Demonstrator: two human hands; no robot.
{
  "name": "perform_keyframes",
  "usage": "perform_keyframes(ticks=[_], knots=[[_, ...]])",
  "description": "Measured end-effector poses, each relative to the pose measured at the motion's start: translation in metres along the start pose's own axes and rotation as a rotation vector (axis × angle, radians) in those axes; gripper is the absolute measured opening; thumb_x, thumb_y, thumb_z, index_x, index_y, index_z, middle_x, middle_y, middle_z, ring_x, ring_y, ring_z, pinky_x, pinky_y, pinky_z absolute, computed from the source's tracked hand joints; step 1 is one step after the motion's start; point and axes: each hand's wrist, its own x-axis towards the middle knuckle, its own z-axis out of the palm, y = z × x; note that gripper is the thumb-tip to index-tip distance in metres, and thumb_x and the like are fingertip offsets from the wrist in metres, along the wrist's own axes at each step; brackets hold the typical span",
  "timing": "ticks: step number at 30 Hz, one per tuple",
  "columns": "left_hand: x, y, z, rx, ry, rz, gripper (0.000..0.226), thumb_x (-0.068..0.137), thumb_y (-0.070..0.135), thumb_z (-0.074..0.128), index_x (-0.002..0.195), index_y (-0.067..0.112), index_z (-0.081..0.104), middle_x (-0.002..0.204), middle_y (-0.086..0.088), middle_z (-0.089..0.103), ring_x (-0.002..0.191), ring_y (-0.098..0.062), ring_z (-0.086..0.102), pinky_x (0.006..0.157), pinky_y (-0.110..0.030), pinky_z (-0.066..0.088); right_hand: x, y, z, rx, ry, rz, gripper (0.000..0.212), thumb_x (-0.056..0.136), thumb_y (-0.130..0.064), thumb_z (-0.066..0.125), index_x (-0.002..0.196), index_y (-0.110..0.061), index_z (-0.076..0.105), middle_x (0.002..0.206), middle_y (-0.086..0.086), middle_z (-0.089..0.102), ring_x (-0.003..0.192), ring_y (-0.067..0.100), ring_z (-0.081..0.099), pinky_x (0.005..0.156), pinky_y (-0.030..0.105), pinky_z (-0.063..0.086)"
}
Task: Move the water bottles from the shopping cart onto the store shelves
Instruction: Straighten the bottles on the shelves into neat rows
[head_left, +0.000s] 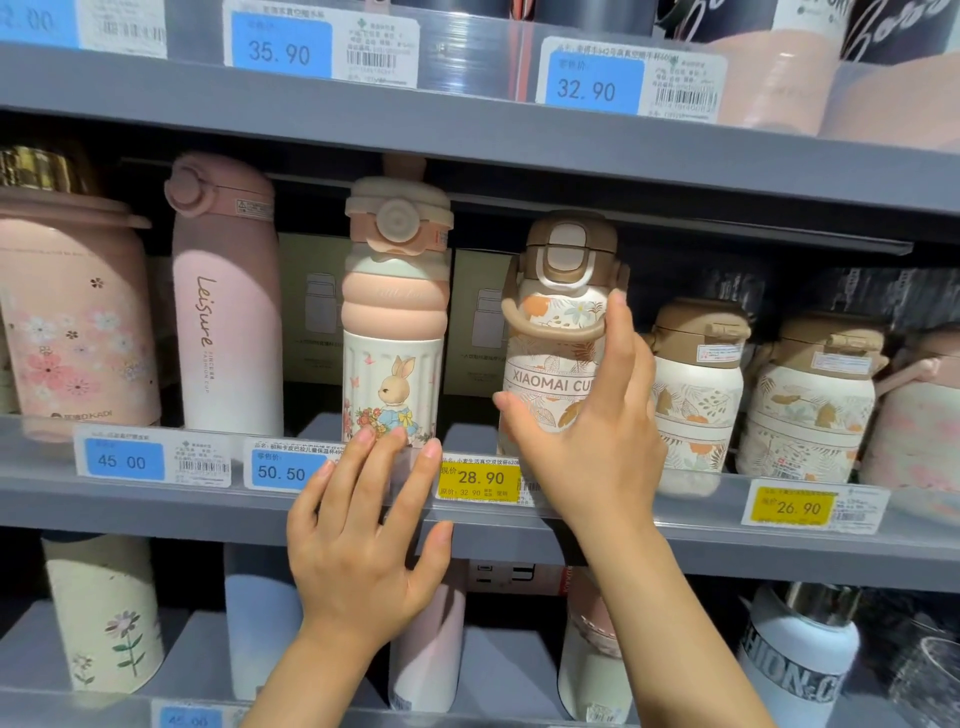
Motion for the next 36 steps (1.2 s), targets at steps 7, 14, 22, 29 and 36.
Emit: perform_keyframes(ticks=[7,14,22,29,36], knots=[[-0.001,0.000,0.001,-0.001,0.006,-0.007,0.045,0.097,0.042,0.036,0.133,0.021,0.051,0.128,-0.013,0.063,0.127,-0.029,0.048,0.100,-0.043,0.035,-0.002,-0.001,0.004,-0.064,-0.020,0.047,0.118,0.068,-0.048,0.078,0.147,-0.039,-0.009,0.137,0.004,0.036,0.117,0.027,0.042,0.076,0.035,0.037],[0.000,0.004,0.003,-0.003,0.039,-0.036,0.044,0.094,0.039,0.038,0.132,0.022,0.052,0.126,-0.012,0.064,0.126,-0.028,0.049,0.101,-0.040,0.033,0.003,0.004,0.002,-0.003,-0.088,0.019,0.108,0.073,-0.041,0.077,0.151,-0.036,0.003,0.147,0.002,0.030,0.124,0.028,0.042,0.086,0.038,0.041],[0.002,0.008,0.004,0.000,0.048,-0.059,0.042,0.094,0.038,0.036,0.130,0.023,0.053,0.123,-0.012,0.066,0.125,-0.028,0.050,0.094,-0.043,0.037,0.001,-0.001,0.006,-0.013,-0.040,0.015,0.101,0.076,-0.042,0.076,0.151,-0.036,0.008,0.143,0.004,0.039,0.123,0.029,0.045,0.088,0.041,0.044],[0.001,0.007,0.003,-0.006,0.027,-0.059,0.042,0.096,0.039,0.035,0.132,0.023,0.052,0.126,-0.012,0.064,0.127,-0.027,0.048,0.094,-0.043,0.036,0.000,-0.002,0.005,-0.059,-0.029,-0.006,0.103,0.076,-0.047,0.075,0.152,-0.034,0.007,0.141,0.006,0.040,0.119,0.030,0.047,0.087,0.042,0.046],[-0.002,0.003,0.000,-0.011,0.002,-0.016,0.044,0.096,0.038,0.038,0.135,0.020,0.051,0.129,-0.014,0.062,0.128,-0.030,0.048,0.093,-0.046,0.038,-0.009,0.018,-0.019,-0.214,0.166,-0.179,0.078,0.083,-0.060,0.057,0.145,-0.025,0.025,0.139,0.017,0.049,0.116,0.030,0.049,0.089,0.044,0.037]])
